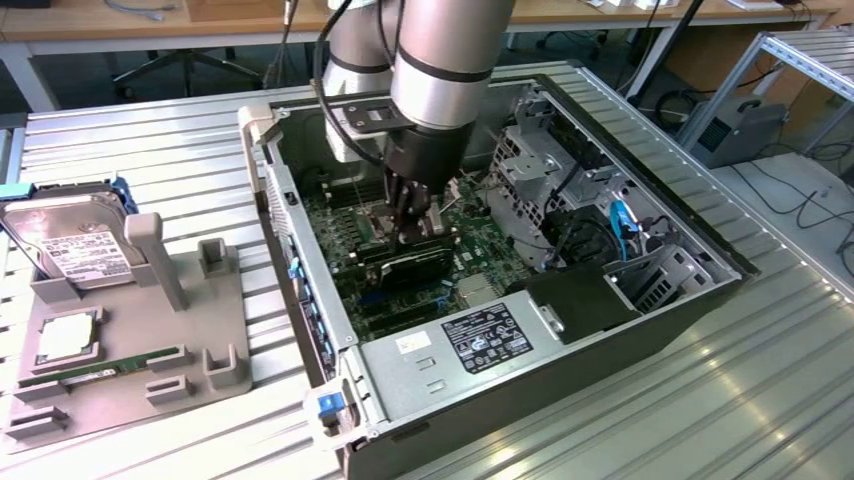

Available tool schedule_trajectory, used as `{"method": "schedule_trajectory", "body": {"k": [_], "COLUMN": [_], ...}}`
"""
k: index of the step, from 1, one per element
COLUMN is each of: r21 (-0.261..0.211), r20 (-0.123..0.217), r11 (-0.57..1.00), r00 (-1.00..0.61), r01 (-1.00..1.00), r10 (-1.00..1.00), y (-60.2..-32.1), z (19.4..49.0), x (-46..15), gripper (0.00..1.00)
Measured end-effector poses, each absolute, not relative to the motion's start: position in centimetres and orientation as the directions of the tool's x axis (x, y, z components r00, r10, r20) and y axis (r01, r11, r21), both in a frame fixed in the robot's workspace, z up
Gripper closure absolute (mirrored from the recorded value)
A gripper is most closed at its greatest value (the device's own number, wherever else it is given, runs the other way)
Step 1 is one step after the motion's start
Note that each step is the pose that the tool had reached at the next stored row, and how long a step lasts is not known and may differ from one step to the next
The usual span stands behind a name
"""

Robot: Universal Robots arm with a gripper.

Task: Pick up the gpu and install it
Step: 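Press down on the gpu until it lock into place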

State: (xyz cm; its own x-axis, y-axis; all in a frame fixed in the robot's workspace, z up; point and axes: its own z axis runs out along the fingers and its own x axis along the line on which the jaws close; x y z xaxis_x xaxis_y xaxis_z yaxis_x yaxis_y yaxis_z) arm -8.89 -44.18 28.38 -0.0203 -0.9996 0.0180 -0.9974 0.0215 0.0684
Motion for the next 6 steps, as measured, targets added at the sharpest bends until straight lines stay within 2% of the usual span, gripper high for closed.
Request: {"method": "schedule_trajectory", "body": {"k": [6], "r21": [0.072], "r20": [0.018], "r11": [0.022], "r00": [-0.02], "r01": [-0.997], "r10": [-1.0], "y": [-44.18], "z": [28.45], "x": [-7.97], "gripper": [0.89]}}
